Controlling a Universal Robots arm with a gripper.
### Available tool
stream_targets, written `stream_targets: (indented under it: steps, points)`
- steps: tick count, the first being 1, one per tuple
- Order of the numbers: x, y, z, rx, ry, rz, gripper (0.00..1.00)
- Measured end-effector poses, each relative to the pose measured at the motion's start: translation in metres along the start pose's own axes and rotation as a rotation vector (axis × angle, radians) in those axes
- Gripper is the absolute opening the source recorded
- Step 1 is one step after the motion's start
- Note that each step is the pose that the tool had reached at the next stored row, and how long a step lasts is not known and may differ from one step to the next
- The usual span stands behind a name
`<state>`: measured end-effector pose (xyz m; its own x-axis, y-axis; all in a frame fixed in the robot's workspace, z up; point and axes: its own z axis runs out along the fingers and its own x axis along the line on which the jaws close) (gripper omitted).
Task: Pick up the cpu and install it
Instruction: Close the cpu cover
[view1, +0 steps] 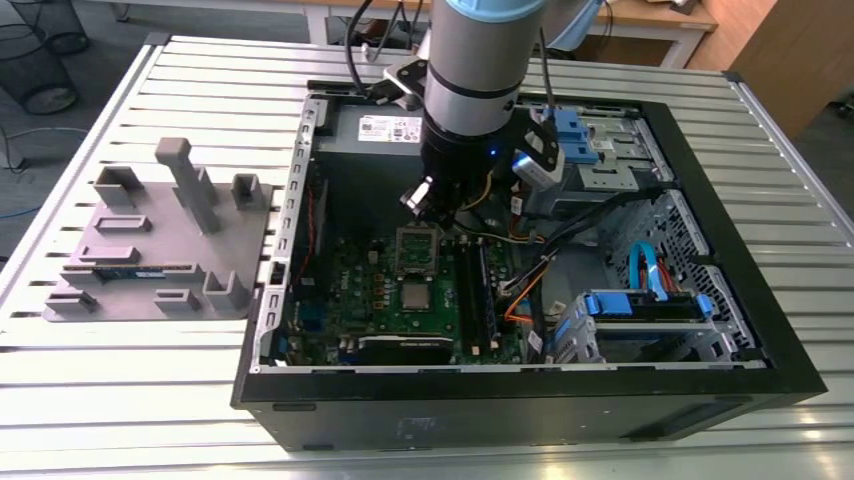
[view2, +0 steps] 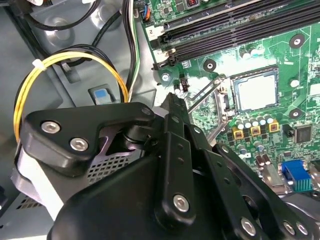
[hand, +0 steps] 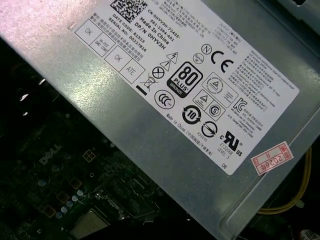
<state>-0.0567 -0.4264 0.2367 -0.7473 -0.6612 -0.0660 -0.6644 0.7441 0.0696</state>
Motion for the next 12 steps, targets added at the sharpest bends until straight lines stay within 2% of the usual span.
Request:
stream_targets:
  steps: [12]
  points:
    - [0.0007,-0.0006,-0.0029,-0.0002,0.0001,-0.005,0.11]
